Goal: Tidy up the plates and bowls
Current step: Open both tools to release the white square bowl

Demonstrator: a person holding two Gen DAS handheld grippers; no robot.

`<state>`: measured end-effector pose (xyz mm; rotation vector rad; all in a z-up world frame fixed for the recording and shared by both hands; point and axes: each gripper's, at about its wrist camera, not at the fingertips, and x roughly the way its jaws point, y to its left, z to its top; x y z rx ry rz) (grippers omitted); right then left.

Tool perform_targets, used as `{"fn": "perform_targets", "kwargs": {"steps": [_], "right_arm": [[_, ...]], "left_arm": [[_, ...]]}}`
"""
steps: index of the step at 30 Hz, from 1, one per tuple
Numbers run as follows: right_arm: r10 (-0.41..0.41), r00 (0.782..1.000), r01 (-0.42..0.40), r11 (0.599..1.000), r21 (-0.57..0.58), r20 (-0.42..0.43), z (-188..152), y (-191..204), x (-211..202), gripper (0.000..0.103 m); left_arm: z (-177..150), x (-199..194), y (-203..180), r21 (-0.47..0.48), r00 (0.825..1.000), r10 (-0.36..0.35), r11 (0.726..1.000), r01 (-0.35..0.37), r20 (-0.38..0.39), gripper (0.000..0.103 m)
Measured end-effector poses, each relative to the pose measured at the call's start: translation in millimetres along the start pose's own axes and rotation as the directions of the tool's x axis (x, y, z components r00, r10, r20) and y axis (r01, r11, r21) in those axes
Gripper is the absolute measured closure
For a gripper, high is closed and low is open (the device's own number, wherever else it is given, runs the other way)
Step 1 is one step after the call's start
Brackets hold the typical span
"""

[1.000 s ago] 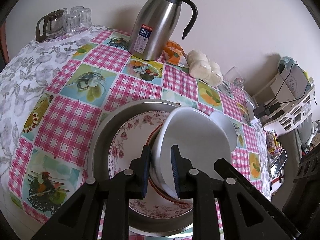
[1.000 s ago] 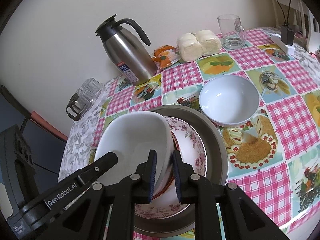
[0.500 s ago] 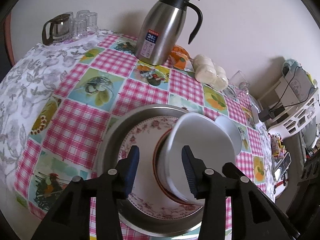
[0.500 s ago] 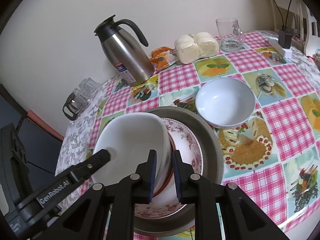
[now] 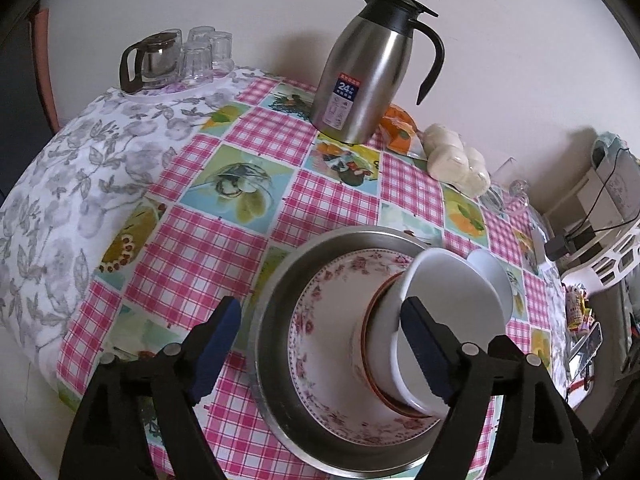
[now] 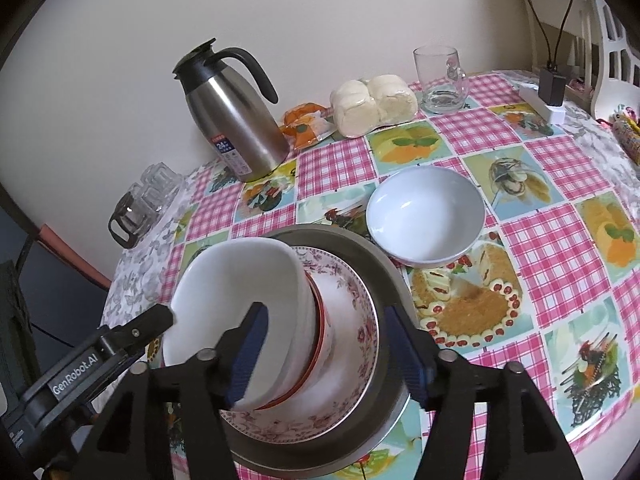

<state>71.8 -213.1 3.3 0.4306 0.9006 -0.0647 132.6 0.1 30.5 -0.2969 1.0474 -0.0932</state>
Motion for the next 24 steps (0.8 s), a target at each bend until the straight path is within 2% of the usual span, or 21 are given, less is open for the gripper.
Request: {"fn": "perform_targets", "kwargs": {"steps": [7,10,19,24], "right_arm": [[-0.004,1.000,0.004,1.000,-0.007,0.015,0.5,-0.2,-1.6,0.020],[-0.005,1.000,0.005,1.000,-0.009,0.020,0.5,-0.5,-1.8,0.016],[-0.011,1.000,0.011,1.000,-0.016,0.028,0.5,-1.2,-2.2,0.002],[-0.011,0.999,0.012,1.000,-0.023,0.034,0.5,-1.9,-3.1,0.000]], "left_arm": [[1.4,-3.0,0.6,0.006,0.999,0.029,1.000,-0.029,0.019,0.019],[1.7,-3.8,1.2,0.009,0.999,0.041,0.999,-0.042,0.030,0.010],[2.4,-5.8,3.5,0.003,0.997,0.070,0.998,-0.070,0.042,0.010],[2.5,-7.3,6.0,-0.007,0.993,0.104,0.995,-0.104,0.061,0.010]]}}
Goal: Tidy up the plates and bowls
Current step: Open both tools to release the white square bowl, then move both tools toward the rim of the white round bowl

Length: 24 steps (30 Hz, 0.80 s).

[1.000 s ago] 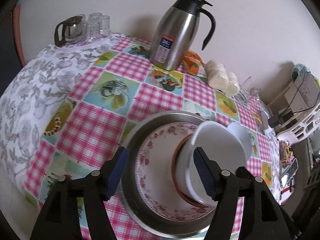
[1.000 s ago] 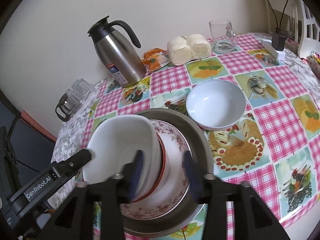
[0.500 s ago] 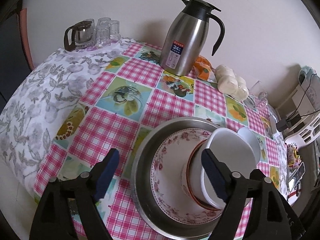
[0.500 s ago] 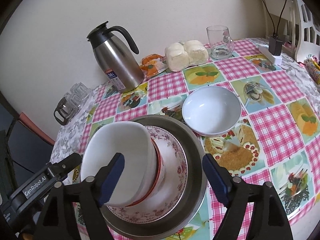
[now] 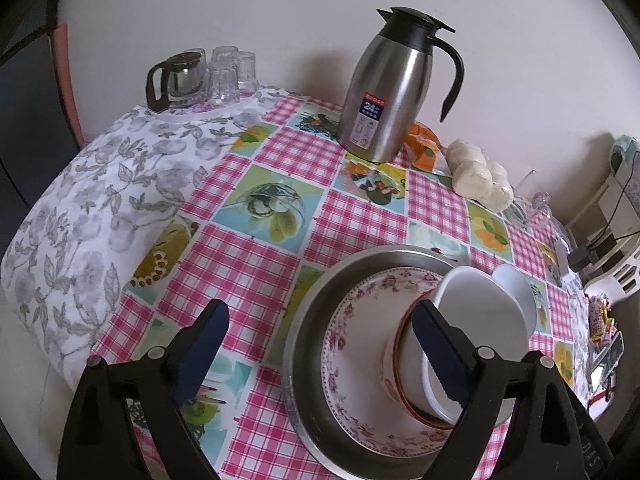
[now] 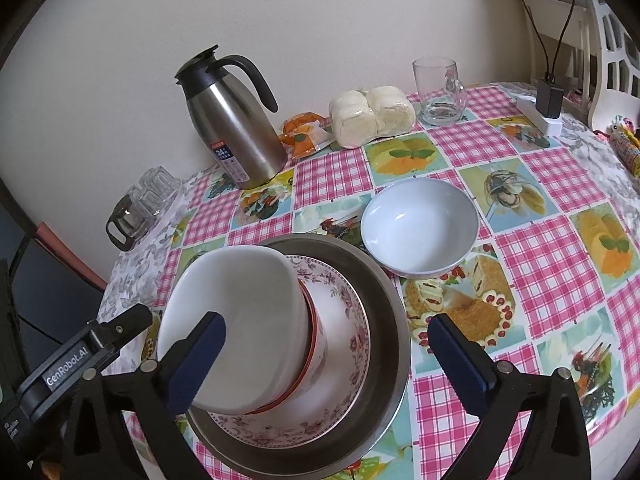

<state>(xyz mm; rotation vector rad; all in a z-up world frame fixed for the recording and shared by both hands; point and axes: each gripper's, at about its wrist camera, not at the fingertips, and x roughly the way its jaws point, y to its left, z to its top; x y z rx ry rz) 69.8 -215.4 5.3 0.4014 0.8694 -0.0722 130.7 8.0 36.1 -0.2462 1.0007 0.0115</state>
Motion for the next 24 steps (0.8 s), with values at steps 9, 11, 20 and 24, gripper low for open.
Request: {"fn": "perform_targets", "kwargs": {"steps": [9,11,20,24], "right_arm": [[0.002,1.000,-0.002,1.000,-0.013,0.009,-0.3,1.1,-2.2,0.000],[0.004,1.000,-0.004,1.000,-0.012,0.009,-0.4,0.9,-2.8,0.000],[0.011,1.000,-0.011,1.000,-0.007,0.020,1.7,-4.0,-10.1,0.000],[0.020,0.999,-0.020,1.000,-0.007,0.028,3.6,-6.3,-15.9,0.000]], "left_arm": [[0.1,-3.5,-0.2,0.005,0.999,0.037,0.999,-0.037,0.018,0.009],[-0.4,-4.9,-0.9,0.007,0.999,0.041,0.999,-0.042,0.021,0.009],[-1.6,-14.0,-6.6,0.018,0.997,0.061,0.998,-0.062,0.048,0.009],[-2.2,-19.9,-13.4,0.032,0.996,0.060,0.998,-0.062,0.064,0.009]]}}
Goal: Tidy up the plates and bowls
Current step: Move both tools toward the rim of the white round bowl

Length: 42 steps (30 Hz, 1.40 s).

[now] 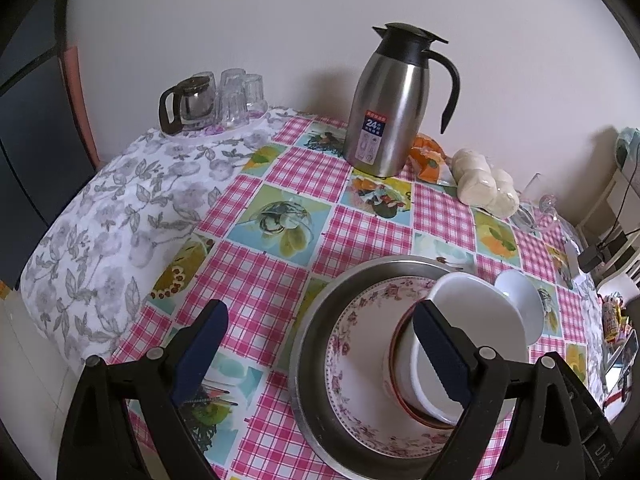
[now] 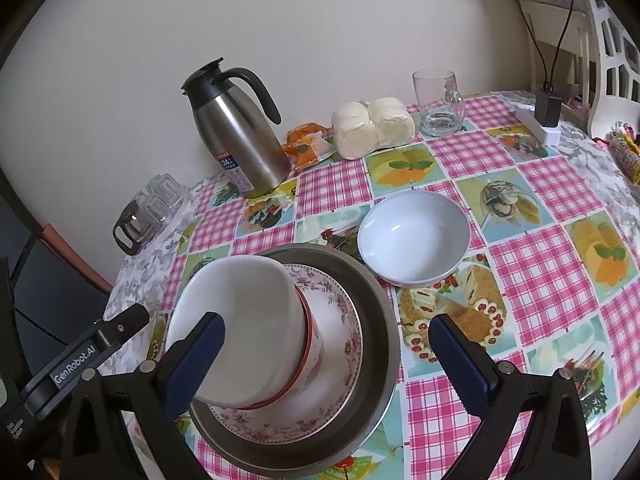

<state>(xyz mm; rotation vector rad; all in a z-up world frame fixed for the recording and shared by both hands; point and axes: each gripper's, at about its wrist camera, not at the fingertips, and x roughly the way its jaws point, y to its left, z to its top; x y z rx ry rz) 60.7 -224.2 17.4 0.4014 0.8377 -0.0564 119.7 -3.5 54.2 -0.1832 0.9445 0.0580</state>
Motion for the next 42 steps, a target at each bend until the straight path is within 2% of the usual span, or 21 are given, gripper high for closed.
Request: {"fn": "perform_targets", "kwargs": {"steps": [8,14,21,27,29,33,37,42], "right_arm": [[-0.010,1.000,0.010,1.000,0.015,0.022,4.3,-17.5,-11.8,0.000],[-0.052,0.998,0.050,0.998,0.050,0.043,10.5,-47.0,-21.6,0.000],[-0.100,0.994,0.093,0.989,0.112,0.051,18.7,-88.8,-28.6,0.000],[-0.124,0.991,0.115,0.980,0.160,0.045,21.9,-115.4,-26.3,0.000],[-0.122,0.992,0.114,0.978,0.176,0.040,21.7,-121.2,-24.4,0.000],[-0.117,0.993,0.109,0.976,0.188,0.030,21.3,-129.4,-20.7,0.000],[-0.107,0.994,0.099,0.973,0.208,0.027,22.1,-138.5,-17.7,0.000],[-0.110,0.994,0.102,0.966,0.237,0.022,22.2,-151.1,-13.7,0.000]], "left_arm": [[-2.3,-12.5,-19.6,0.027,0.999,-0.020,0.999,0.018,0.041,0.009],[-3.8,-21.4,-47.9,0.101,0.995,-0.054,0.994,0.046,0.082,0.009],[-4.1,-27.8,-82.7,0.178,0.990,-0.117,0.979,0.101,0.084,0.009],[5.7,-31.1,-124.4,0.302,0.988,-0.141,0.946,0.118,0.056,0.009],[9.0,-31.2,-136.8,0.323,0.986,-0.164,0.935,0.144,0.037,0.009],[11.2,-25.6,-163.2,0.368,0.986,-0.164,0.917,0.154,-0.005,0.009],[10.8,-18.0,-184.9,0.380,0.983,-0.179,0.907,0.184,-0.050,0.009],[10.5,-2.2,-201.4,0.351,0.975,-0.191,0.910,0.220,-0.113,0.008]]}}
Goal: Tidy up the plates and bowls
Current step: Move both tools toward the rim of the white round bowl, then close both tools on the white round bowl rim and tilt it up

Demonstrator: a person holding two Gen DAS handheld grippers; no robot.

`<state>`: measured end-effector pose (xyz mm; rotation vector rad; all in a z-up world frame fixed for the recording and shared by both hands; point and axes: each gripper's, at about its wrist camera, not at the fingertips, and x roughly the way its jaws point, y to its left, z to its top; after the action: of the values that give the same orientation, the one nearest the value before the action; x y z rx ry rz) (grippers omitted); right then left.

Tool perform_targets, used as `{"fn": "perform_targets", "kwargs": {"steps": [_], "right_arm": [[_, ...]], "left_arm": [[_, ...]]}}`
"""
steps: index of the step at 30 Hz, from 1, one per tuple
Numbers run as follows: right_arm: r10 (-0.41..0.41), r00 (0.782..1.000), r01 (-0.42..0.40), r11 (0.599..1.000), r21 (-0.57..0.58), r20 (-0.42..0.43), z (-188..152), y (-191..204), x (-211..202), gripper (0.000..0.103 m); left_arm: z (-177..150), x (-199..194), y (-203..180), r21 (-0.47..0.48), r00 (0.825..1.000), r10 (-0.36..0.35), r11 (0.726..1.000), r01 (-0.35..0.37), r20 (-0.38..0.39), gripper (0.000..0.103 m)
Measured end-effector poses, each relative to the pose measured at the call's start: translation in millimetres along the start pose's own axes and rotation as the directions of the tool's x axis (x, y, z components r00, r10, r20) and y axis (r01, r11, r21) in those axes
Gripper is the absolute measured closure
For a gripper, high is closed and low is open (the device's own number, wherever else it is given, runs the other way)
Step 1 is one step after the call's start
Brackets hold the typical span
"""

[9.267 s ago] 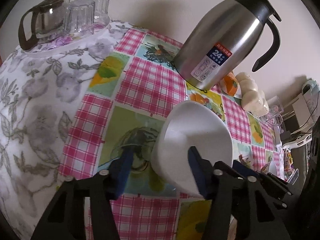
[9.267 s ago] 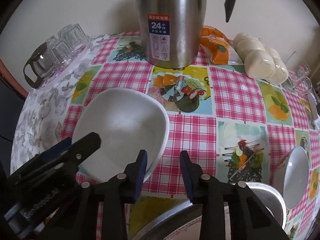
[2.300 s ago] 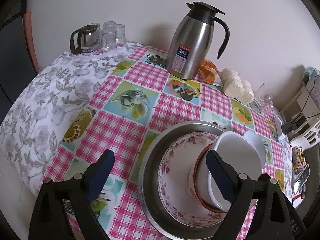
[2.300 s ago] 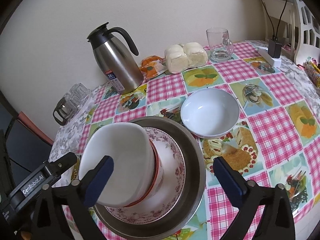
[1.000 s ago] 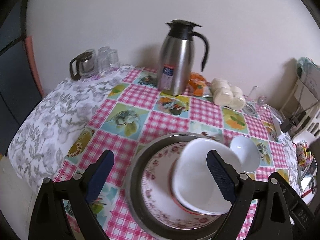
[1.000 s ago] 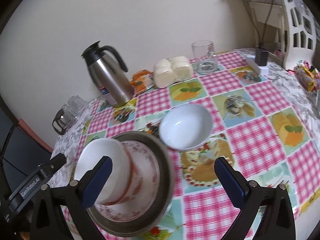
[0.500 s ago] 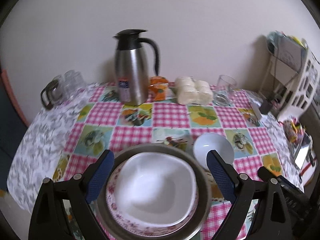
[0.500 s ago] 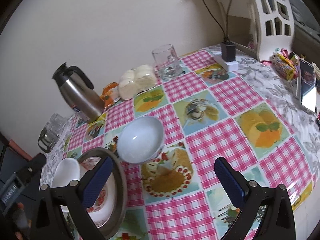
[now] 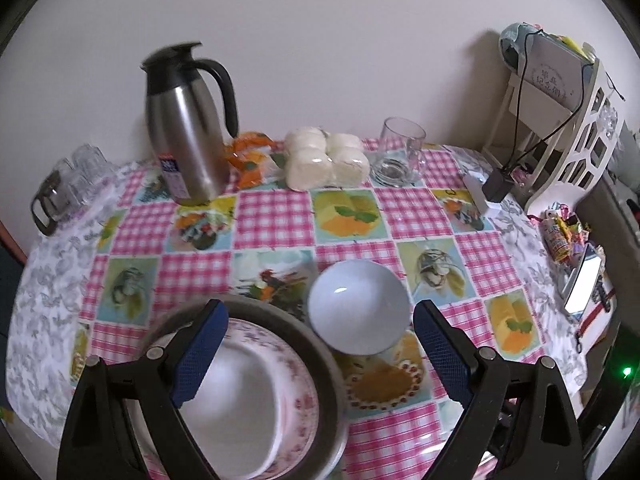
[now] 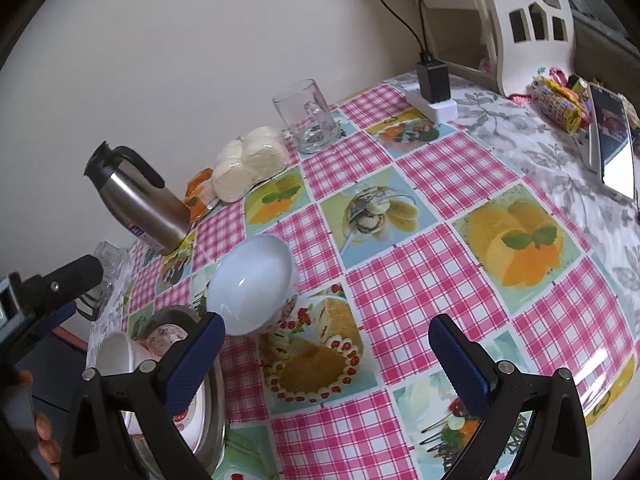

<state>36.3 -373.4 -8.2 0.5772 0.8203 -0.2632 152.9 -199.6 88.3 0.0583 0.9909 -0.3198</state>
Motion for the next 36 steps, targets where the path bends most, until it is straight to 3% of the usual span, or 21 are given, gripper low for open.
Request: {"fn": "perform_targets", "kwargs": {"steps": [2,6,11,16,21,31,36], "right_arm": [[0.004,1.000,-0.004,1.000,0.017,-0.006,1.1,-5.8,2.9,0.000],[-0.007,1.000,0.008,0.999,0.033,-0.007,2.4,-14.5,7.8,0.000],[0.002,1.000,-0.001,0.999,0.047,-0.026,2.4,-20.0,18.2,0.000],[0.020,0.999,-0.018,0.999,0.042,-0.043,1.2,-18.4,29.5,0.000],[0.011,0.998,-0.010,1.000,0.019,-0.058,0.5,-13.6,39.5,0.000],[0.016,0.997,-0.015,1.000,0.011,-0.074,2.6,-5.5,58.7,0.000],[0.028,0.997,-0.029,1.000,-0.002,-0.072,4.7,0.9,66.5,0.005]], "left_arm": [[0.7,7.3,-3.0,-0.012,1.000,-0.008,1.000,0.008,-0.016,0.001],[2.3,24.3,-8.6,-0.037,0.998,-0.048,0.998,0.046,-0.041,0.000],[5.1,44.4,-13.5,-0.058,0.996,-0.044,0.998,0.040,-0.083,0.000],[7.9,65.9,-24.3,-0.061,0.984,-0.051,0.997,0.041,-0.168,0.000],[13.3,78.5,-43.3,0.049,0.981,0.056,0.998,-0.048,-0.183,0.000],[20.8,112.3,-34.5,0.051,0.955,0.158,0.987,-0.150,-0.252,0.002],[20.4,131.8,-30.3,0.058,0.932,0.205,0.979,-0.197,-0.300,0.014]]}}
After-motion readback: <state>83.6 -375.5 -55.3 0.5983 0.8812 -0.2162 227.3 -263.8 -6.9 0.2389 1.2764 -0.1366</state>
